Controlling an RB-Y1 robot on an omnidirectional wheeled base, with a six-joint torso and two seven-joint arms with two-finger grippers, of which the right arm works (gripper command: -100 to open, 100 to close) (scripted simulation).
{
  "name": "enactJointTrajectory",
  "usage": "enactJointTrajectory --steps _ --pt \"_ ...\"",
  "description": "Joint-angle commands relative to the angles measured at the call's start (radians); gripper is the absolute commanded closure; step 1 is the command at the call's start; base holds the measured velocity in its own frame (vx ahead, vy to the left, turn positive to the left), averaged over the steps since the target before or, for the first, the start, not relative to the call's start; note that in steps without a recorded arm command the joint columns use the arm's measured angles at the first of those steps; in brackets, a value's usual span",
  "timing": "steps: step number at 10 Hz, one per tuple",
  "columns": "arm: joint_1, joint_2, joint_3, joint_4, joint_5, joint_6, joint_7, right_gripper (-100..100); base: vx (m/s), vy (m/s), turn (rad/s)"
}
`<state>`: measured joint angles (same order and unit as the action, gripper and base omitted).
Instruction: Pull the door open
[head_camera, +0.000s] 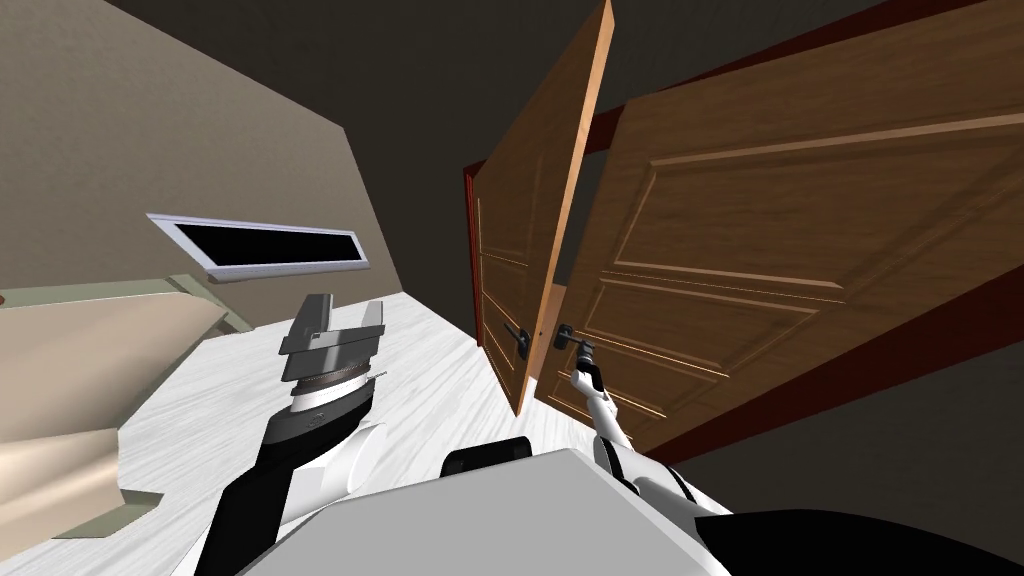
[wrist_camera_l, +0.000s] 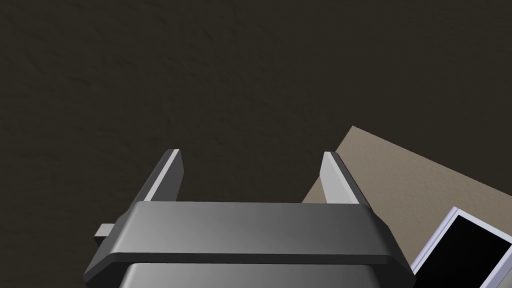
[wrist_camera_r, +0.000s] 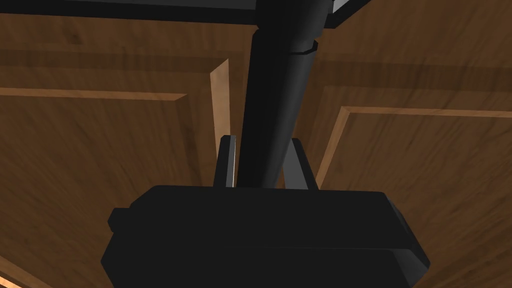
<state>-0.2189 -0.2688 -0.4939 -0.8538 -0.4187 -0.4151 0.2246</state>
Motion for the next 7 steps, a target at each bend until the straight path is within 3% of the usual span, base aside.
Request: enactJointTrajectory --steps 1,7 --pt "-0.003 -0.010 0.027 0.010 0.005 -0.006 -0.031 100 -0.080 -0.029 0.092" --pt "-0.005 -0.053 0.116 0.033 0.019 -0.006 -0.141 100 -0.116 -0.028 0.107"
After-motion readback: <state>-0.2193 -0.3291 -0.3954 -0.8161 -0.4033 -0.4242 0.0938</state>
